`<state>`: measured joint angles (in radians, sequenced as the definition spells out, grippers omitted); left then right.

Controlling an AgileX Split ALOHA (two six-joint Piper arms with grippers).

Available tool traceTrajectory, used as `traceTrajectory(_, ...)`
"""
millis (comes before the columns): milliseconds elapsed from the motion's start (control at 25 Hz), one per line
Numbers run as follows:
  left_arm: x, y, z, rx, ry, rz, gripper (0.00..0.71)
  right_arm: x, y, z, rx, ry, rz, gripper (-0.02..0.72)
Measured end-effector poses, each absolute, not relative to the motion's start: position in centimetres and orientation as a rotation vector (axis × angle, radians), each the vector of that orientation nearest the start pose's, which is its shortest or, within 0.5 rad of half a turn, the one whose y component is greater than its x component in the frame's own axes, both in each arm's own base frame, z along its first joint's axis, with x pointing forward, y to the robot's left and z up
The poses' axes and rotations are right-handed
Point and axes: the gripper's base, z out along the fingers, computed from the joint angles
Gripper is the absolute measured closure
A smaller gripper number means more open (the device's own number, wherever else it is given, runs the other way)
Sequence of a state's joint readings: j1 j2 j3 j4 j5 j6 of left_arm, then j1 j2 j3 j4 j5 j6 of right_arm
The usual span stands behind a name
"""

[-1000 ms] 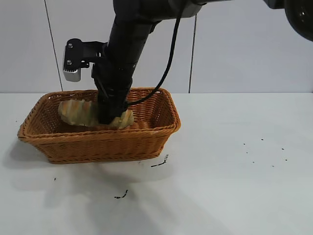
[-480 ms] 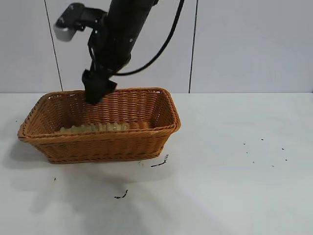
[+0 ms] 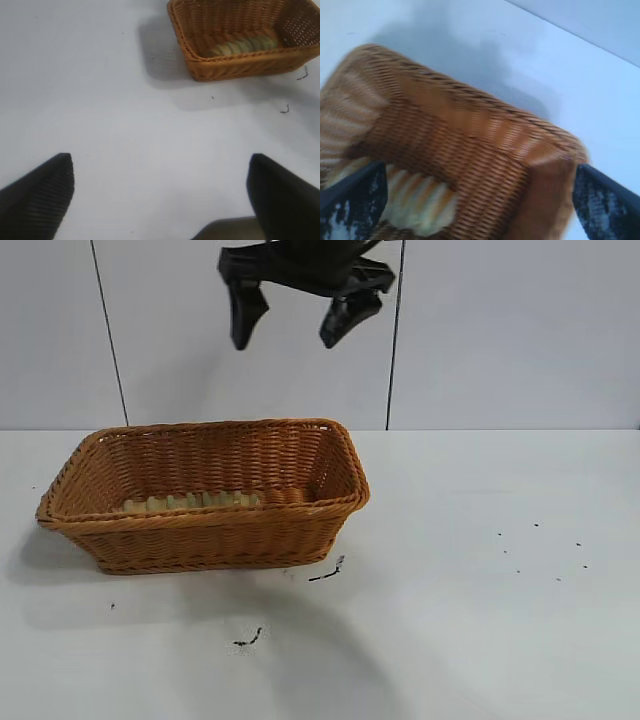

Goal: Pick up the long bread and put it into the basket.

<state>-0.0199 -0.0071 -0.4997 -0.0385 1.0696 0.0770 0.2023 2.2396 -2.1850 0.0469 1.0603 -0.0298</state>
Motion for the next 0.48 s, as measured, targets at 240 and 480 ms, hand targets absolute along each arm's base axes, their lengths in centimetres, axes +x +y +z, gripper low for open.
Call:
traceTrajectory(240,-0.6,-0.3,27.6,0.101,2.043,-0.010,0.018,49.7,2.0,27.0,-0.074,2.653,0.054,0.014)
traceTrajectory(480,-0.6,-0.3,27.6,0.101,2.043,-0.010,0.018,49.0,-0.6,26.8,-0.018,2.745,0.039,0.014)
